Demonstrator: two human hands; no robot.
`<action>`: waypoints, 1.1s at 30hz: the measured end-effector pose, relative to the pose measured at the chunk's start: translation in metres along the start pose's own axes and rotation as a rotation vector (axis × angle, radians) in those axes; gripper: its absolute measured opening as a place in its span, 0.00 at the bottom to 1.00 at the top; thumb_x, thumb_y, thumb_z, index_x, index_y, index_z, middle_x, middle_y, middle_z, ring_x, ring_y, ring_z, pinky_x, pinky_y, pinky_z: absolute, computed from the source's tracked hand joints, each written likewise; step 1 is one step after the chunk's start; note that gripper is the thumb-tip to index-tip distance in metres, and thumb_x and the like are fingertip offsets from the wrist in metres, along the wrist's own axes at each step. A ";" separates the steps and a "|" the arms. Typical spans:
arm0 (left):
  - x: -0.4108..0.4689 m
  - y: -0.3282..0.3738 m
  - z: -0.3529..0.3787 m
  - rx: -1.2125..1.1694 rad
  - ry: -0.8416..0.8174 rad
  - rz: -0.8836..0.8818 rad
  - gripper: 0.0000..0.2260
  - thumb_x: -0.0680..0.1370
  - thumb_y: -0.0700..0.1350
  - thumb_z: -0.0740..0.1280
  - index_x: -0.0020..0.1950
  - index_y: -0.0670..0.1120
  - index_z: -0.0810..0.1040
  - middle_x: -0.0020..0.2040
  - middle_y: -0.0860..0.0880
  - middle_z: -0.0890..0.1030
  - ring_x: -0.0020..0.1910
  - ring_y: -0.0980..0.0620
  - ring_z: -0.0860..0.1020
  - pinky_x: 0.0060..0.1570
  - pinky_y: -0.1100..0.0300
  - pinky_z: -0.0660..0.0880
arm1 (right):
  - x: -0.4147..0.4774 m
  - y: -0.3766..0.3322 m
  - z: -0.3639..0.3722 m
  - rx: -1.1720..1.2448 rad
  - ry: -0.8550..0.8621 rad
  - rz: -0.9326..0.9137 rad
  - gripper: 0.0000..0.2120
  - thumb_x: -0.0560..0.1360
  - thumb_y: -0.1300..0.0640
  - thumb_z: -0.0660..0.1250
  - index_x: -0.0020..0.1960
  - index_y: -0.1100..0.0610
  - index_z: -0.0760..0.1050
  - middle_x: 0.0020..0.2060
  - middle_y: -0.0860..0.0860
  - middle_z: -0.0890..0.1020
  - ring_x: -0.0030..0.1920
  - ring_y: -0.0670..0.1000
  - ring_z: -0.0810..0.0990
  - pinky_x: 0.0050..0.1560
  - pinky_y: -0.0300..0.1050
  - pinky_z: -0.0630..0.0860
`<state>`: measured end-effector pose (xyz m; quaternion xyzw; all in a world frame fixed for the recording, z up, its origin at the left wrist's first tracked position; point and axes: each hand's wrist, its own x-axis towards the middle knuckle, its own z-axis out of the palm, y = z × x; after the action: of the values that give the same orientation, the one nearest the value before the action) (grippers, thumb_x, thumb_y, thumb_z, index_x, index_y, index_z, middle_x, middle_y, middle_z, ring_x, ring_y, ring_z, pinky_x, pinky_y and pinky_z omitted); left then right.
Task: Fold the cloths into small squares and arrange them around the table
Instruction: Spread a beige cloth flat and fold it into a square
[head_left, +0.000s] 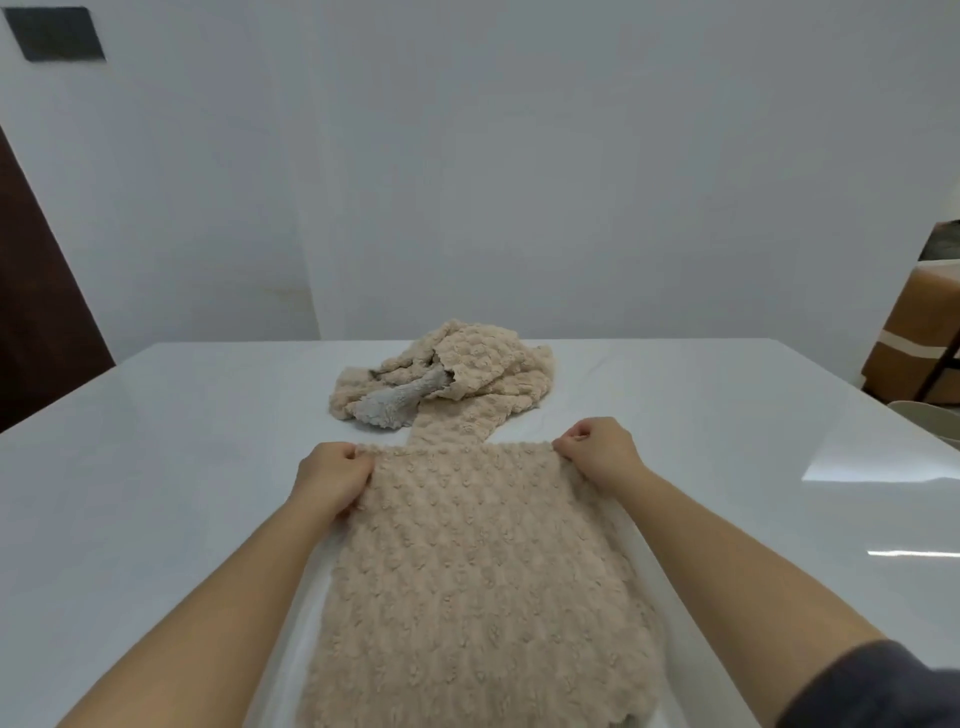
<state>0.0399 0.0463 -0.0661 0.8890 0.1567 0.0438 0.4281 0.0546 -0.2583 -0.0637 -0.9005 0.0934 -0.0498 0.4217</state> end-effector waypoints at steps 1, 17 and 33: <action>0.004 -0.002 0.002 0.056 0.042 0.025 0.11 0.77 0.44 0.61 0.35 0.44 0.73 0.34 0.41 0.78 0.32 0.45 0.74 0.34 0.58 0.70 | 0.002 -0.001 0.004 -0.028 0.015 -0.012 0.06 0.74 0.55 0.68 0.42 0.56 0.80 0.39 0.48 0.82 0.43 0.49 0.79 0.45 0.47 0.77; -0.037 0.003 0.043 0.608 -0.121 0.489 0.26 0.82 0.59 0.49 0.79 0.54 0.53 0.80 0.49 0.48 0.79 0.49 0.45 0.76 0.45 0.43 | -0.004 -0.004 0.018 -0.365 0.103 -0.080 0.23 0.80 0.51 0.55 0.74 0.55 0.61 0.64 0.54 0.74 0.59 0.56 0.75 0.52 0.50 0.71; -0.064 -0.011 0.041 0.732 -0.209 0.378 0.28 0.81 0.63 0.42 0.80 0.56 0.43 0.80 0.51 0.40 0.78 0.49 0.39 0.75 0.42 0.38 | -0.070 0.007 0.045 -0.699 -0.263 -0.287 0.31 0.80 0.35 0.42 0.80 0.45 0.43 0.79 0.50 0.41 0.78 0.56 0.37 0.75 0.61 0.36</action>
<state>-0.0146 0.0015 -0.0969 0.9951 -0.0483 -0.0274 0.0821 -0.0071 -0.2139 -0.0986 -0.9923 -0.0766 0.0422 0.0872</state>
